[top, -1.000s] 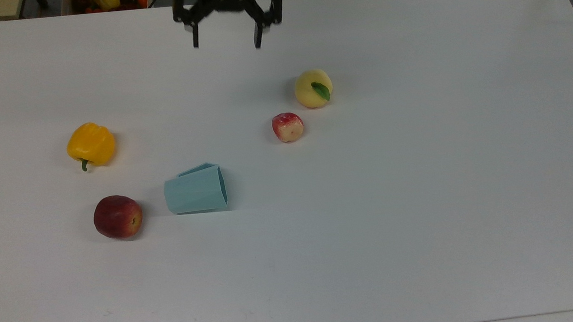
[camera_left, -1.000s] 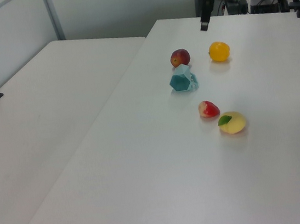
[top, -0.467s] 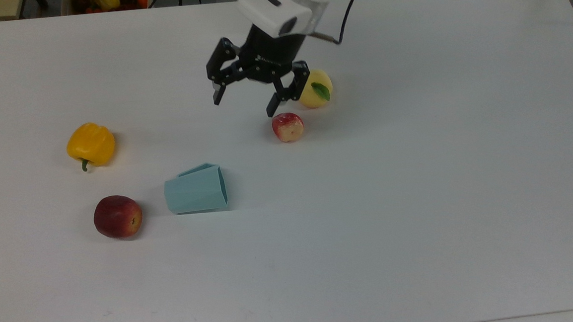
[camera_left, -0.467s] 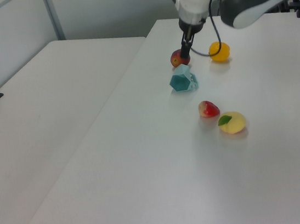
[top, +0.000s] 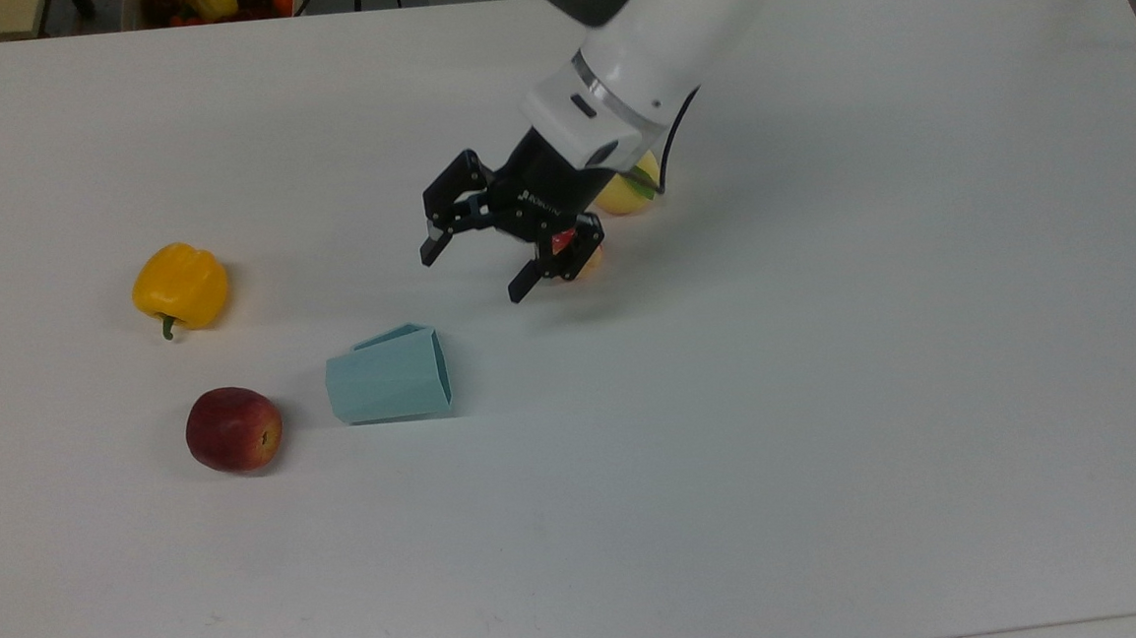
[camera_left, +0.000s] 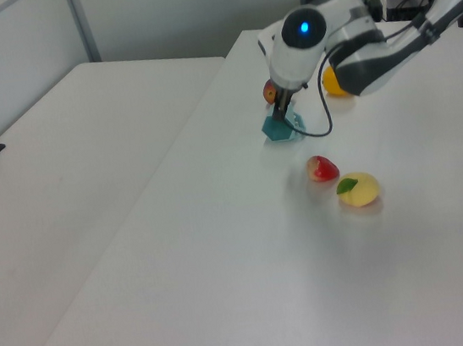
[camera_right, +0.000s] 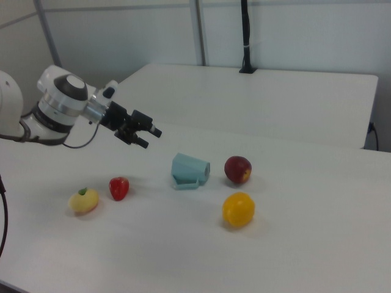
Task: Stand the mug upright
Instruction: 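Move the open gripper down toward the light-blue mug lying on its side, then close the gripper on the mug's rim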
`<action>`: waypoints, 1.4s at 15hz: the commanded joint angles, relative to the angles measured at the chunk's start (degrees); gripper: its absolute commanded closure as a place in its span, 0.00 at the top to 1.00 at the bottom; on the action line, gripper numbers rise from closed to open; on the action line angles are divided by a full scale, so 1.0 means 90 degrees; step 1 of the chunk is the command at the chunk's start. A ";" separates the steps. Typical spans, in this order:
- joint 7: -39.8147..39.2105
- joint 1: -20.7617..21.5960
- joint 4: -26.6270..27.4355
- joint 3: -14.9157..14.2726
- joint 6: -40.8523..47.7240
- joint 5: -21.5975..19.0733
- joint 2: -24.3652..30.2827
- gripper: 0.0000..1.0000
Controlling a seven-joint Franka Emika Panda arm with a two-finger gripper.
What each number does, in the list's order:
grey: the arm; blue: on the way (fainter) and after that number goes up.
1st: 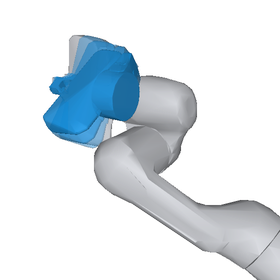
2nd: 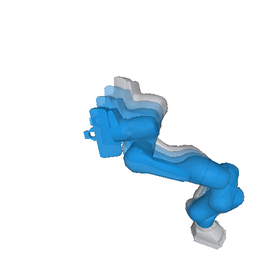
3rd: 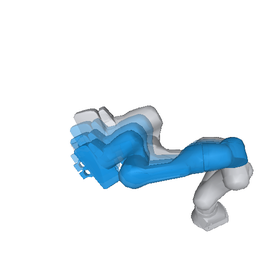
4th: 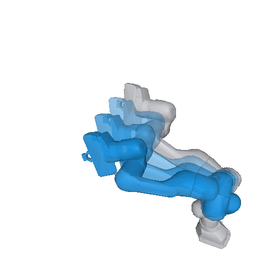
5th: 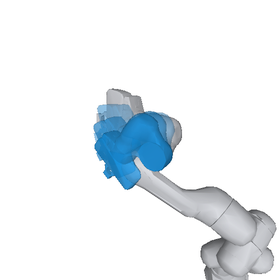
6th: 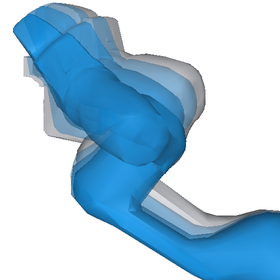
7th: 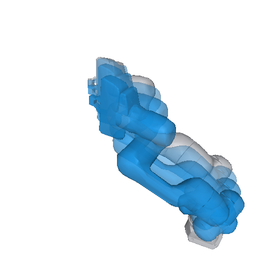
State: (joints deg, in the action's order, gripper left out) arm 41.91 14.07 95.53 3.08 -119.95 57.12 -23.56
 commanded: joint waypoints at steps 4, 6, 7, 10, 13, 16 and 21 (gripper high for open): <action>0.1075 0.0000 -0.0049 -0.0069 -0.0061 0.1016 -0.0643 1.00; 0.1280 -0.0049 -0.0058 -0.0099 -0.0061 0.1192 -0.0790 1.00; 0.1368 -0.0098 -0.0068 -0.0099 -0.0071 0.1328 -0.0878 1.00; 0.1515 -0.0283 -0.0224 -0.0118 -0.0081 0.1525 -0.1044 1.00; 0.1516 -0.0430 -0.0234 -0.0137 -0.0100 0.1554 -0.1093 1.00; 0.1516 -0.0557 -0.0234 -0.0167 -0.0130 0.1661 -0.1113 1.00; 0.1516 -0.0645 -0.0234 -0.0255 -0.0432 0.1652 -0.1123 0.51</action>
State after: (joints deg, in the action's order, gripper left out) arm 54.46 8.04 93.58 1.73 -121.48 70.99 -33.51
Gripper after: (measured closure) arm 0.150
